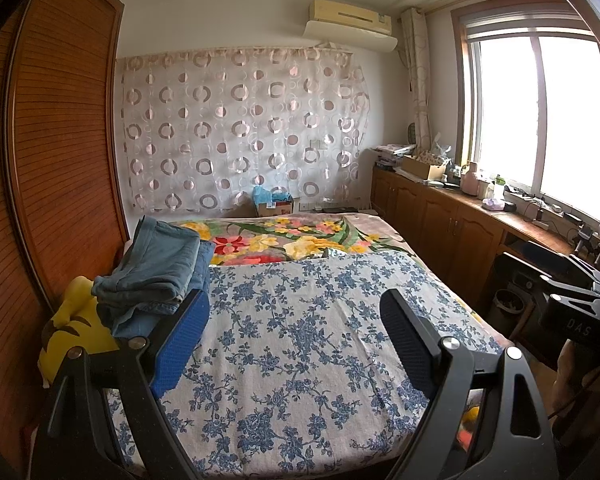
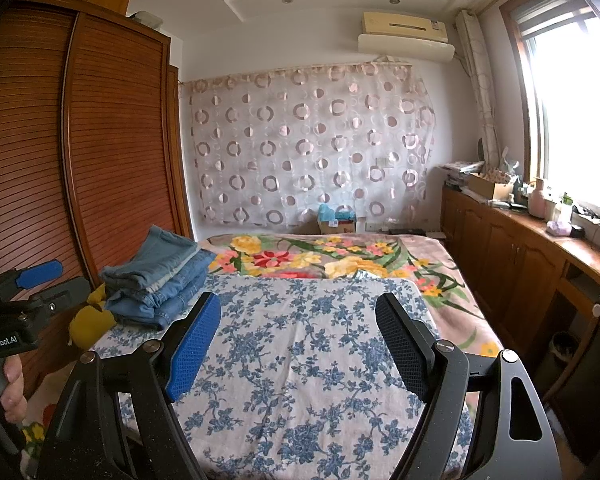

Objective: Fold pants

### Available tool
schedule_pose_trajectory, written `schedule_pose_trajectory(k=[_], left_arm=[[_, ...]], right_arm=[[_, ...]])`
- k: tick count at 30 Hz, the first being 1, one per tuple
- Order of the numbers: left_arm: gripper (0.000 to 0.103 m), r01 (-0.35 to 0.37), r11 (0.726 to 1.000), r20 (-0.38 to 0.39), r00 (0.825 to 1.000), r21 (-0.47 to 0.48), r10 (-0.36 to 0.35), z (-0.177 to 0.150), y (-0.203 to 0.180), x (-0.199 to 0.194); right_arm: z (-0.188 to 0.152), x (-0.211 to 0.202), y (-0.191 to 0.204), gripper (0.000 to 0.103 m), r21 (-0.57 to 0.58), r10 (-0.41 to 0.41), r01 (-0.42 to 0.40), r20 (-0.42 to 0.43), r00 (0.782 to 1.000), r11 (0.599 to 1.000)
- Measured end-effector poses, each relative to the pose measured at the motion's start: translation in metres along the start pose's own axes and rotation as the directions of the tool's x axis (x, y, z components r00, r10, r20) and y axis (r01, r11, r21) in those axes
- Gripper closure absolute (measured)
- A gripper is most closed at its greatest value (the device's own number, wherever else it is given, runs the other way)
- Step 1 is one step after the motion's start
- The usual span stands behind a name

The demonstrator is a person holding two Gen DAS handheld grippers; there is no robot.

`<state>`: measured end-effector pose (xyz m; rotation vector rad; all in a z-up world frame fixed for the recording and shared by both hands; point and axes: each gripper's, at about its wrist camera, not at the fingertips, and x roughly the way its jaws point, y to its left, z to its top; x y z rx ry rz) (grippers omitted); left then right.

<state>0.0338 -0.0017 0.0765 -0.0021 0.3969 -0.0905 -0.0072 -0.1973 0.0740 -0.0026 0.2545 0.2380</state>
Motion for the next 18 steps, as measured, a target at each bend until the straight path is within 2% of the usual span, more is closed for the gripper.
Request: schedule_pose_trajectory(k=[18], left_arm=[[0.015,-0.001,1.000,0.002,1.000,0.000,0.001,-0.0001,0.0000,-0.0003]], right_arm=[[-0.0005,0.0005,0.0015,0.022,-0.001,-0.001,0.001,0.001,1.000,1.000]])
